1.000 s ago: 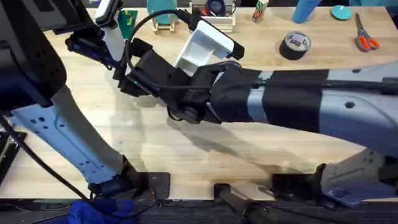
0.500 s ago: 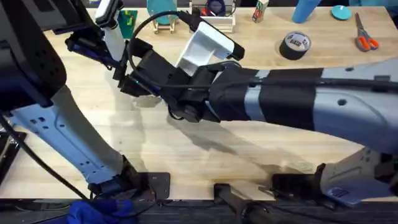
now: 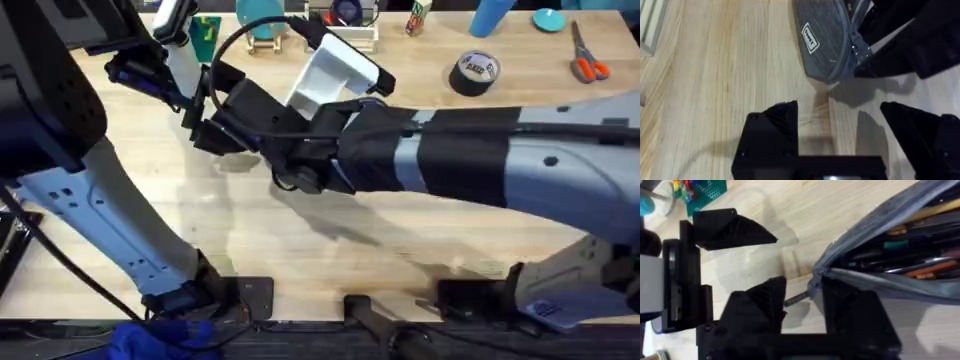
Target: Unzip the bag, pick up the pens from the table one at a time and place them inside, then zip the bag closed.
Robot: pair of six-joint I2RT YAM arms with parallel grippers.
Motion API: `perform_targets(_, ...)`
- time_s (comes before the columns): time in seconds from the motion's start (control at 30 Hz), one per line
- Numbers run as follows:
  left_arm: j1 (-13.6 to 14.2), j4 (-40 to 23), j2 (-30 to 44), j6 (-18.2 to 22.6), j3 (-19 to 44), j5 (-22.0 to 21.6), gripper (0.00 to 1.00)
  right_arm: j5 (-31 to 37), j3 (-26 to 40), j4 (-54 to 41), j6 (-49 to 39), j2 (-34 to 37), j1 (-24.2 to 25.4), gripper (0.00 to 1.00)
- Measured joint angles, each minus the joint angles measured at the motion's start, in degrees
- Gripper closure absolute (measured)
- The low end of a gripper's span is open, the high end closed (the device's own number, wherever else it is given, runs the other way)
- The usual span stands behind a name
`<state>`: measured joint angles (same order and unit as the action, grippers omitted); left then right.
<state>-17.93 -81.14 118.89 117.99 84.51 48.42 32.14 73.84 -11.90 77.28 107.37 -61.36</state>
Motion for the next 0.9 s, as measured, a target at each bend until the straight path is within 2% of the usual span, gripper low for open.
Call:
perform_targets(0.1,0.0,0.0,0.0,0.0,0.0,0.0,0.006,0.0,0.0,-0.2,0.7,0.2,0.2,0.659)
perform_targets(0.2,0.0,0.0,0.0,0.0,0.0,0.0,0.007,0.0,0.0,-0.3,1.6,1.0,0.2,0.916)
perform_targets(0.23,0.0,0.0,0.0,0.0,0.0,0.0,0.007,0.0,0.0,-0.3,1.9,1.4,0.3,0.953)
perform_targets(0.9,0.0,0.2,0.0,0.0,0.0,0.0,0.006,0.0,0.0,-0.1,2.4,1.8,0.3,0.969)
